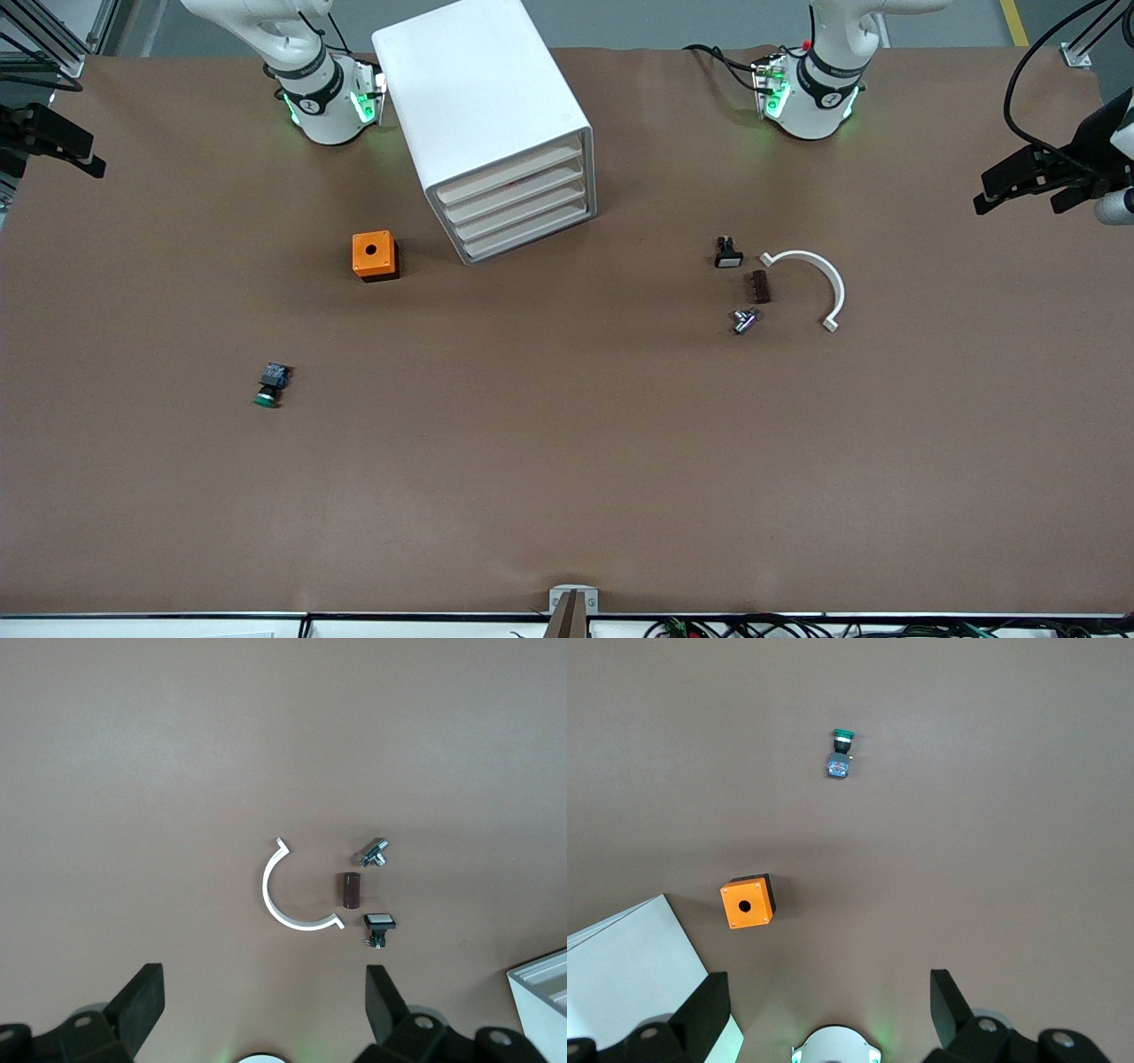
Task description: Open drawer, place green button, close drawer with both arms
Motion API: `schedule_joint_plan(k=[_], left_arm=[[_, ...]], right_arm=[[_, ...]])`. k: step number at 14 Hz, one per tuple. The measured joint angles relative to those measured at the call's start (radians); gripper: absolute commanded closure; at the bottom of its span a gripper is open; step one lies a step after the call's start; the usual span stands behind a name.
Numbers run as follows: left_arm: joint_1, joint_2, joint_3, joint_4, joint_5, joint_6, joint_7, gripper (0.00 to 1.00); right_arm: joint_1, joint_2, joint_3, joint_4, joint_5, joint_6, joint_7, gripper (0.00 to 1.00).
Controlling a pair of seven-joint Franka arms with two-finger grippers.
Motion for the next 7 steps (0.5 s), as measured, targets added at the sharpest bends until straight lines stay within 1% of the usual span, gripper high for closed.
schedule_joint_plan(k=[7], left_arm=[[0.007,0.000,0.002,0.001,0.000,0.000,0.000,0.00]], right_arm=[[0.000,0.000,0.001,0.000,0.000,0.000,0.000,0.00]])
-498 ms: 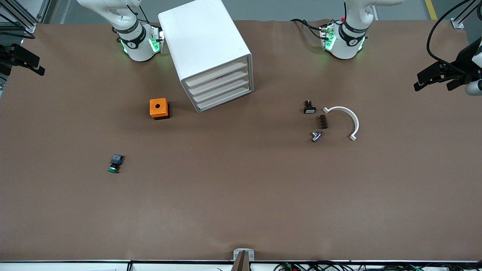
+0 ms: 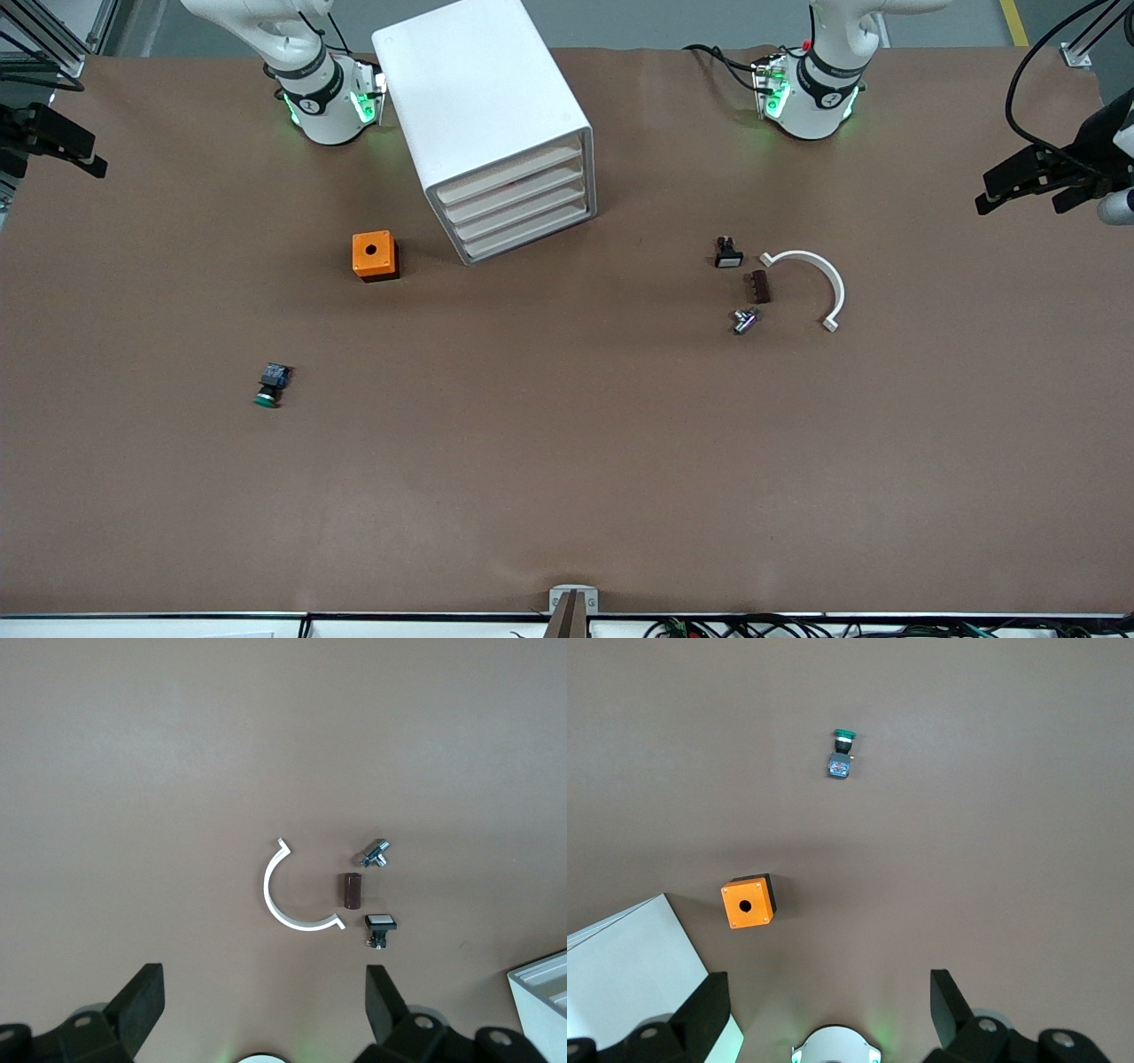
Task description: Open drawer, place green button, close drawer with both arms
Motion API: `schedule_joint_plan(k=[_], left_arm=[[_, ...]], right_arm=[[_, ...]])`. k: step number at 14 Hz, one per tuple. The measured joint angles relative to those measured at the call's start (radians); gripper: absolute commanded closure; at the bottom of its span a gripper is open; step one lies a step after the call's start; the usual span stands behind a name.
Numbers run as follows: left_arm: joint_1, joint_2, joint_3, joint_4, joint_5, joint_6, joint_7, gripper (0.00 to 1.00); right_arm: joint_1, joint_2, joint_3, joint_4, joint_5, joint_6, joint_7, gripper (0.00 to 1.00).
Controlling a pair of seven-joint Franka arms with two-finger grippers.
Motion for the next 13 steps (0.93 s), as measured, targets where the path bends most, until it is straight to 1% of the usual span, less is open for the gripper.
schedule_joint_plan(k=[2,4,6,8,10,13], left_arm=[[0.004,0.008,0.004,-0.003,0.000,-0.004,0.000,0.00],[0.006,0.045,0.005,-0.007,0.000,-0.003,-0.001,0.00],[0.006,0.117,0.005,-0.007,0.000,0.026,-0.001,0.00],[0.006,0.201,0.004,-0.007,0.000,0.086,-0.007,0.00],[0.003,0.268,0.002,-0.004,0.000,0.141,-0.050,0.00],[-0.011,0.335,-0.006,-0.001,0.000,0.169,-0.137,0.00]], right_arm=[[0.000,0.000,0.000,0.000,0.000,0.001,0.000,0.00],[0.000,0.000,0.000,0.001,0.000,0.005,0.000,0.00],[0.000,0.000,-0.001,0.013,0.000,0.007,0.000,0.00],[-0.001,0.006,-0.003,0.021,0.000,0.007,0.000,0.00],[-0.003,0.038,-0.007,0.023,-0.002,0.013,-0.001,0.00],[-0.013,0.110,-0.014,0.029,-0.002,0.052,-0.015,0.00]])
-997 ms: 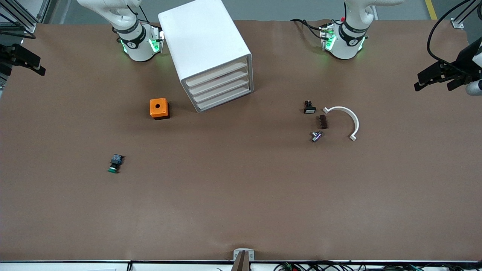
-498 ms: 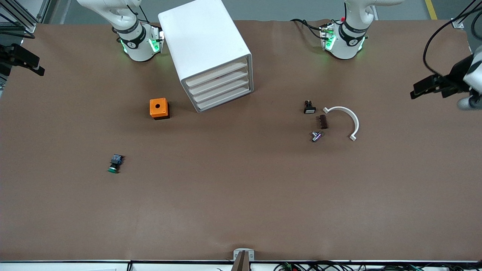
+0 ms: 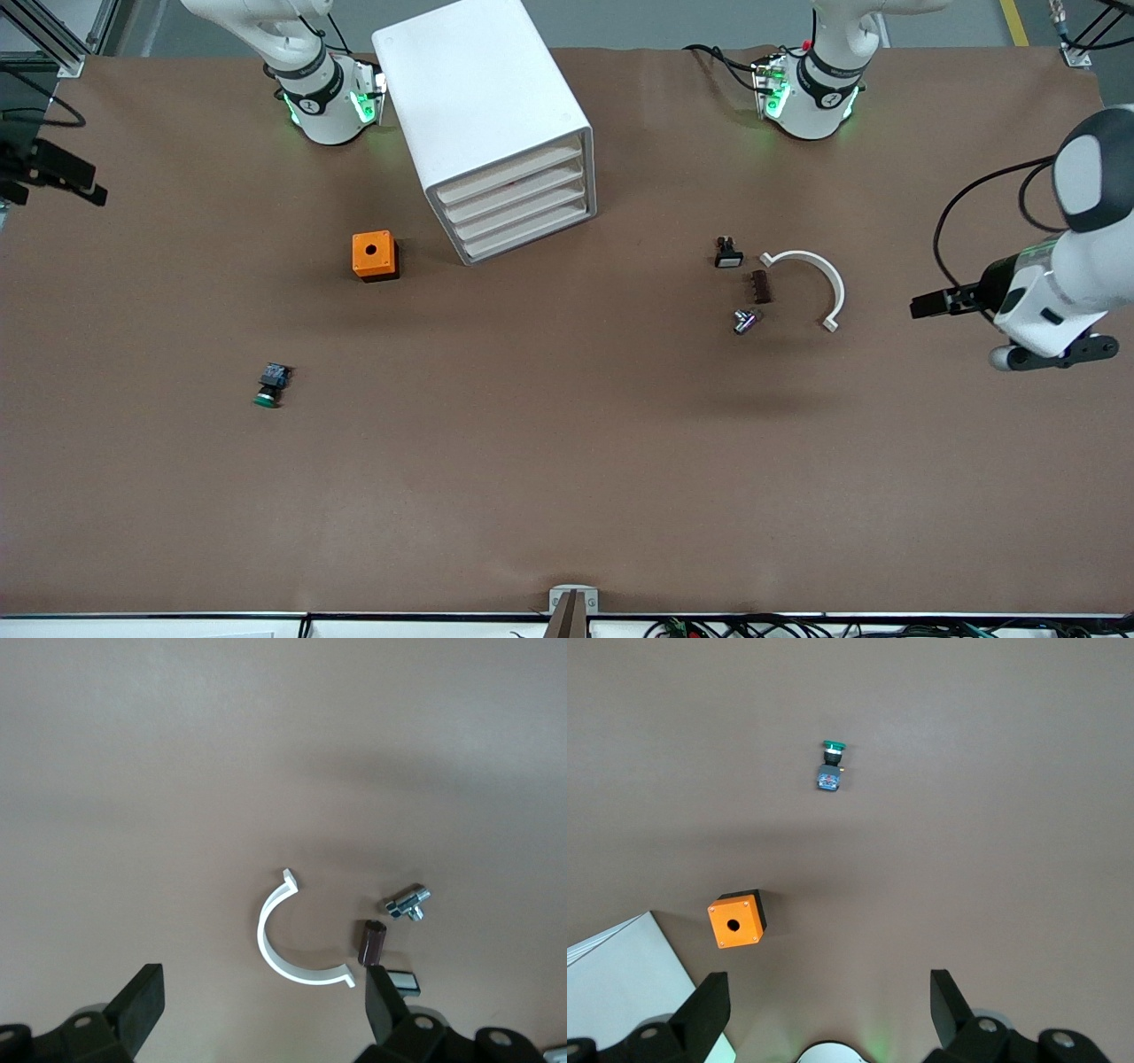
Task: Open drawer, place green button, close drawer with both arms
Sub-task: 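Reach the right gripper to the green button while the left gripper reaches the drawer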
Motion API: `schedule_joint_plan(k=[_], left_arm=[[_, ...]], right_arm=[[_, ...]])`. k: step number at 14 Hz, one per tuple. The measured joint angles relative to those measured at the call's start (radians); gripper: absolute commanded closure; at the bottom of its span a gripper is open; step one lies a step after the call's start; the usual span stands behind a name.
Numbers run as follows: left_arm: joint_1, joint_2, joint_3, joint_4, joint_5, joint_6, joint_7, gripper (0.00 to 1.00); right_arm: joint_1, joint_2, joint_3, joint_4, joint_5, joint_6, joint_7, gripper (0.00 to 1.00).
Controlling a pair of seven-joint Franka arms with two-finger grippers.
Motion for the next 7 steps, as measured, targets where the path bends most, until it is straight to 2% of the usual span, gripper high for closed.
schedule_joint_plan(k=[4,7], left_arm=[[-0.055,0.069,-0.003,0.000,0.000,0.000,-0.167,0.00],[-0.126,0.120,-0.007,0.000,-0.004,0.000,-0.381,0.00]], right_arm=[[-0.029,0.149,-0.004,0.010,0.000,0.047,-0.032,0.00],[-0.038,0.174,-0.004,0.015,0.000,0.091,-0.061,0.00]])
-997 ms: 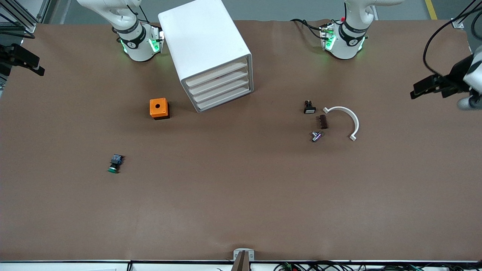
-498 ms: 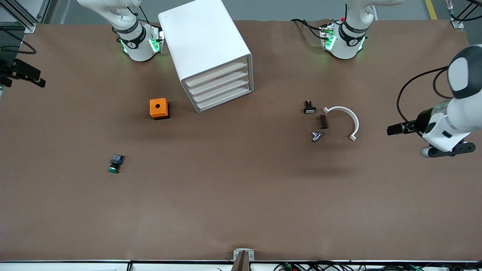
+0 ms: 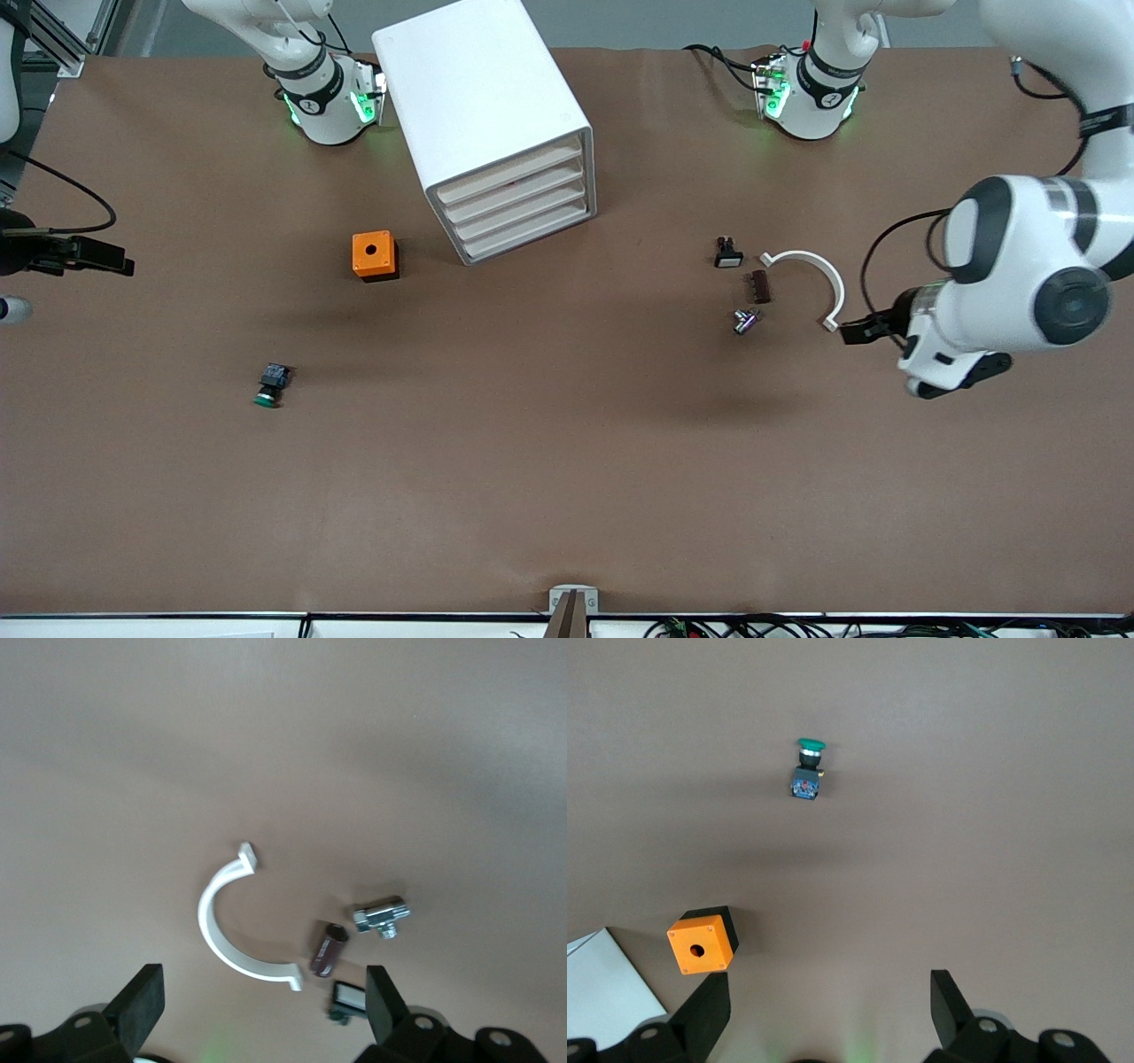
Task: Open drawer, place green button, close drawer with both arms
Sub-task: 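Reach the right gripper to the green button while the left gripper reaches the drawer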
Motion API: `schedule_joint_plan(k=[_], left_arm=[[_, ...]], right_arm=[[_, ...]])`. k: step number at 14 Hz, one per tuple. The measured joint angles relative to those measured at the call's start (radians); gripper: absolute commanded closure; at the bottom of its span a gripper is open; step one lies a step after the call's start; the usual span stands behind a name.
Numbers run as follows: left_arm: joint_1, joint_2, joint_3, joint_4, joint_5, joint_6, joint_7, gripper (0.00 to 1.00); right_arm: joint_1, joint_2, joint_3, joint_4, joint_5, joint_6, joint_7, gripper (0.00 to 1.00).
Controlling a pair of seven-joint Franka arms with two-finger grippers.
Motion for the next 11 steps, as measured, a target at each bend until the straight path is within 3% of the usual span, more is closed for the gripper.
schedule_joint_plan(k=[3,7,11], left_arm=[[-0.049,0.027,-0.007,0.014,-0.106,-0.029,-0.242,0.00],[-0.061,0.107,-0.007,0.103,-0.328,-0.131,-0.509,0.00],[-0.063,0.213,-0.021,0.141,-0.527,-0.146,-0.795,0.00]], right_arm=[[0.000,0.000,0.002,-0.083,0.001,0.138,0.013,0.00],[0.004,0.008,0.008,-0.220,0.010,0.326,0.089,0.00],[0.043,0.077,0.015,-0.289,0.020,0.548,0.133,0.00]])
